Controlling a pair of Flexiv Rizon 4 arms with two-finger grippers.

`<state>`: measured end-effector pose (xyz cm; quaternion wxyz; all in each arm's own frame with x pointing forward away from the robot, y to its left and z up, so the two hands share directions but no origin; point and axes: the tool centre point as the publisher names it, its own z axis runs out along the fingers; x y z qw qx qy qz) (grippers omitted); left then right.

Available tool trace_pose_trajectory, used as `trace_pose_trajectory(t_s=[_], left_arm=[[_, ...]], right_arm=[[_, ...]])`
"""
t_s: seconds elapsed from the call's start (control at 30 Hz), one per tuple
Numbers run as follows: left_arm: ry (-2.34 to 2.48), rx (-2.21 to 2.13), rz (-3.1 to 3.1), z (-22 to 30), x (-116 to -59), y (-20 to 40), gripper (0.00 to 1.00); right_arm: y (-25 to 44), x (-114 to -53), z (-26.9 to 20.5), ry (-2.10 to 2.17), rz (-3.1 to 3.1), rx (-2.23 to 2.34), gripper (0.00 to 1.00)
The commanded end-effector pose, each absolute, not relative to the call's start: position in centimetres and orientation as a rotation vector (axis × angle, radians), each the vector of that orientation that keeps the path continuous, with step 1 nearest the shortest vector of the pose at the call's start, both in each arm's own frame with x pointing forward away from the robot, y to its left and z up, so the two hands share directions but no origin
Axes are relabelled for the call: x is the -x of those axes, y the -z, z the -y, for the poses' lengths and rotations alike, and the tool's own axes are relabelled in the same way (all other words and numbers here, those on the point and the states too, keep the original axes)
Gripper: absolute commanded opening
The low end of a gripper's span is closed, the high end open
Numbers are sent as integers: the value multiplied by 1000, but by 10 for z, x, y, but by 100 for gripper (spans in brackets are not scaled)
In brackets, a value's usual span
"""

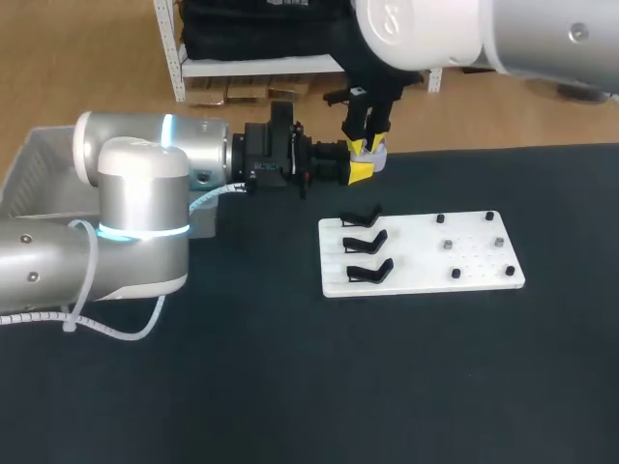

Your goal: Pick up each earbud case from the left stands, insert the matching earbuds, close the lid, and place the case in the box.

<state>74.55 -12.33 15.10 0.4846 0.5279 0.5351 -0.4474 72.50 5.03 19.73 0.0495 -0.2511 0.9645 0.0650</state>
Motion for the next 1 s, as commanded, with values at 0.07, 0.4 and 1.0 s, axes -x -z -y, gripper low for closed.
trace_pose_trajectory(t_s=[0.07, 0.4, 1.0], left_arm=[[1087, -1281, -1296, 123, -745, -150, 0], [1087, -1281, -1296, 123, -745, -150, 0], [1087, -1281, -1296, 123, -745, -150, 0]], right_arm=[[-197, -726, -50, -196, -2937, 760, 0], [-195, -728, -50, -166, -2941, 766, 0], [-195, -727, -49, -117, -2937, 786, 16]])
